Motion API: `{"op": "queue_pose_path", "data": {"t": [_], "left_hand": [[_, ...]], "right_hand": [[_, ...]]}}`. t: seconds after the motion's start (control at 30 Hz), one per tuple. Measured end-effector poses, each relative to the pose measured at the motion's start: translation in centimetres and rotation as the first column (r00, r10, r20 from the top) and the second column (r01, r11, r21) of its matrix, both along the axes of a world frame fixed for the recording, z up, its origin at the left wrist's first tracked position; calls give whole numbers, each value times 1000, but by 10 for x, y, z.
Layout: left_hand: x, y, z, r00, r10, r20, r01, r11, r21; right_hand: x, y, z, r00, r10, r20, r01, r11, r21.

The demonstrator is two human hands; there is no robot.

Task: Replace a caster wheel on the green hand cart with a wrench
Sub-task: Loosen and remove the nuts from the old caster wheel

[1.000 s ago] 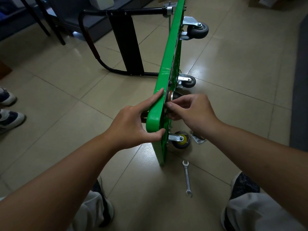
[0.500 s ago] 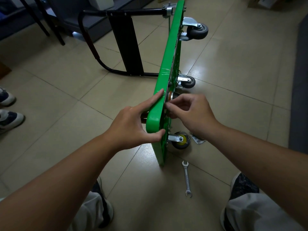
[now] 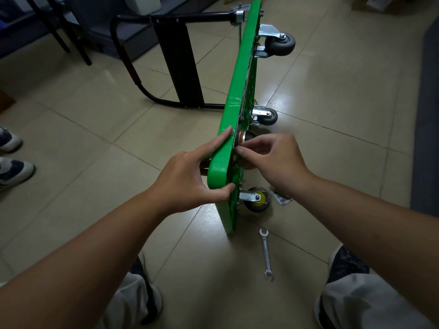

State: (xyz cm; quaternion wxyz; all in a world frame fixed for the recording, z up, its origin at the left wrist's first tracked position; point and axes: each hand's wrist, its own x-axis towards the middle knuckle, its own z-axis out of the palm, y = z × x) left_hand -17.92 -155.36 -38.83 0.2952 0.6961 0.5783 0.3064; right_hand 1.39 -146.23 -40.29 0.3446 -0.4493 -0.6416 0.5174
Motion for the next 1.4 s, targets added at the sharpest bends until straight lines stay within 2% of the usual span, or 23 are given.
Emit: {"op": "queue_pose_path", "data": {"t": [0.17,0.33,0.47,0.8,1.17,1.4], "left_hand": [[0,0,0,1000,-6,3,6,1000,-5],[0,0,1,1000,-10,9,10,1000,-8],[0,0,2,1000,-11,4,11,1000,-8],[1,0,1,1000,3,2,-3,1000,3],[1,-1,1,1000,-7,-12,7,1000,-3],[1,-1,1,1000,-5,-3,5,1000,-4]], "right_hand": [[0,-1,1,999,30,-14,-31,999,-24],[1,2,-3,999,38,16,-38,999,28],[2,-2,-4,998,12,-56,-10,999,33],[-2,-1,-5,985,-54,-162,21,981,-195],[1,0,0,992,5,-124,-39,962,-270],[1,1,-3,997,17,-81,-30,987,-155]]}}
